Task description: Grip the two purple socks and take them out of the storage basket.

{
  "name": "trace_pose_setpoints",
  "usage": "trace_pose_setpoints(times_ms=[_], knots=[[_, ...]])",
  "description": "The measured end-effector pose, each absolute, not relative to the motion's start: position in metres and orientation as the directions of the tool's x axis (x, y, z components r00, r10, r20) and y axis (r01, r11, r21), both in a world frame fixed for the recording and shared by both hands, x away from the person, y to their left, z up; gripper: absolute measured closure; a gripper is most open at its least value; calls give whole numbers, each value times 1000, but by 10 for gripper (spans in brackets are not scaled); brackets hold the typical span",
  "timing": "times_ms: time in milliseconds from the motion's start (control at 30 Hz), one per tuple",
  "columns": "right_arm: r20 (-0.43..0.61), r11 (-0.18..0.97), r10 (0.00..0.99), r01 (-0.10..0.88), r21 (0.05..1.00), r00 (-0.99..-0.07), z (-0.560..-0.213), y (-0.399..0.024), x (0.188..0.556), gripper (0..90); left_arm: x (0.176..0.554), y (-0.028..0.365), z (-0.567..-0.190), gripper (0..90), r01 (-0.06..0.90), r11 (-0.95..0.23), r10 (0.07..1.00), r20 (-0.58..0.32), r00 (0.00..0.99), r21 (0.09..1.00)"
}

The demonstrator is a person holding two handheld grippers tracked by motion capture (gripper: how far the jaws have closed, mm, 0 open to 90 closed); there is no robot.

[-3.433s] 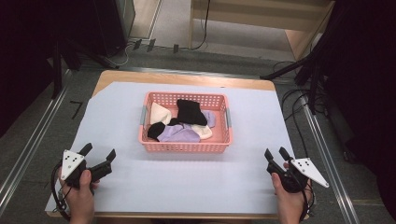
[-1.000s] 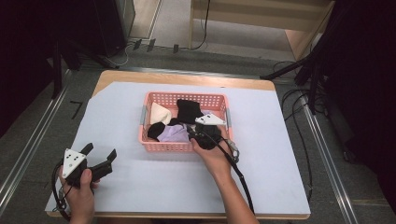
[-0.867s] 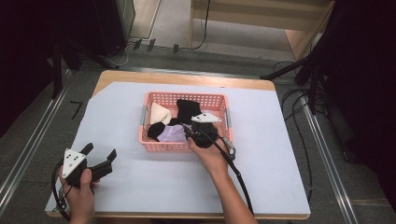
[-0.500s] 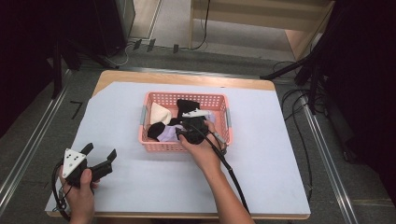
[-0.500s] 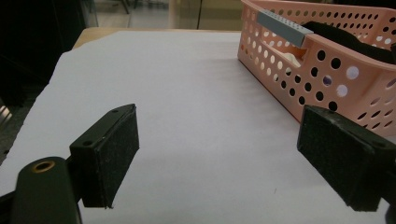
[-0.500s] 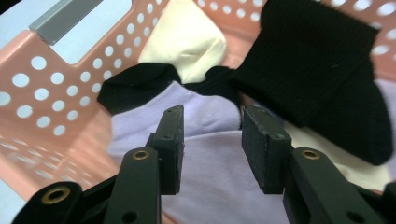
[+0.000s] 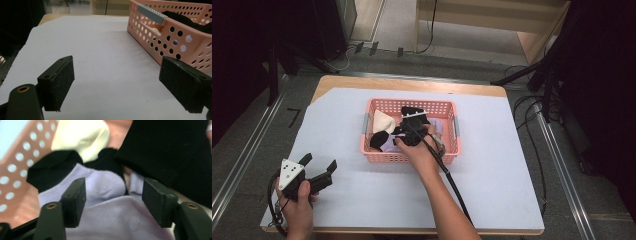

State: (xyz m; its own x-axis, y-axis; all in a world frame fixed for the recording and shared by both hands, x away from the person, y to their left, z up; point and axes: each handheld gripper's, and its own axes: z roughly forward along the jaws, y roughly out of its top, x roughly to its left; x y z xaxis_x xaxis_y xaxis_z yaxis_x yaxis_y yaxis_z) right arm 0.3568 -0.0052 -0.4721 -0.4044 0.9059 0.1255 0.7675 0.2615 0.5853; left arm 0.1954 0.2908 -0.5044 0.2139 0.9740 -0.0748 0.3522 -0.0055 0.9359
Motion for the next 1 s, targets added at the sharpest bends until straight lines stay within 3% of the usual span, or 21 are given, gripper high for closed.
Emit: trace_pose_setpoints(times_ms=[100,133,200,267,300,400,533,600,1000], knots=[[118,292,909,812,506,-400,-475,1,362,464,196,291,-504,138,352,-3,974,-78,214,936],[118,292,909,812,506,-400,-475,1,362,464,196,291,-504,138,353,-3,974,-78,214,936],[127,306,906,832,463,-404,-476,3,364,578,196,291,-504,138,354,-2,974,-79,214,935],[121,315,905,834,454,-408,-476,3,364,668,196,291,-504,137,354,-3,973,-79,215,935],[116,325,901,827,459,-419,-476,2,363,762,195,291,-504,138,360,-4,973,-79,216,933],[118,328,894,812,482,-432,-476,0,361,812,196,291,-504,138,358,-1,973,-82,216,934],[177,270,884,781,563,-433,-470,-7,357,834,196,291,-504,138,357,-2,973,-81,218,934],[248,189,865,740,645,-437,-462,-15,354,838,196,291,-504,138,358,-2,972,-82,219,934],[264,57,841,562,825,-473,-449,-32,339,842,196,291,-504,138,356,-3,972,-80,219,934]])
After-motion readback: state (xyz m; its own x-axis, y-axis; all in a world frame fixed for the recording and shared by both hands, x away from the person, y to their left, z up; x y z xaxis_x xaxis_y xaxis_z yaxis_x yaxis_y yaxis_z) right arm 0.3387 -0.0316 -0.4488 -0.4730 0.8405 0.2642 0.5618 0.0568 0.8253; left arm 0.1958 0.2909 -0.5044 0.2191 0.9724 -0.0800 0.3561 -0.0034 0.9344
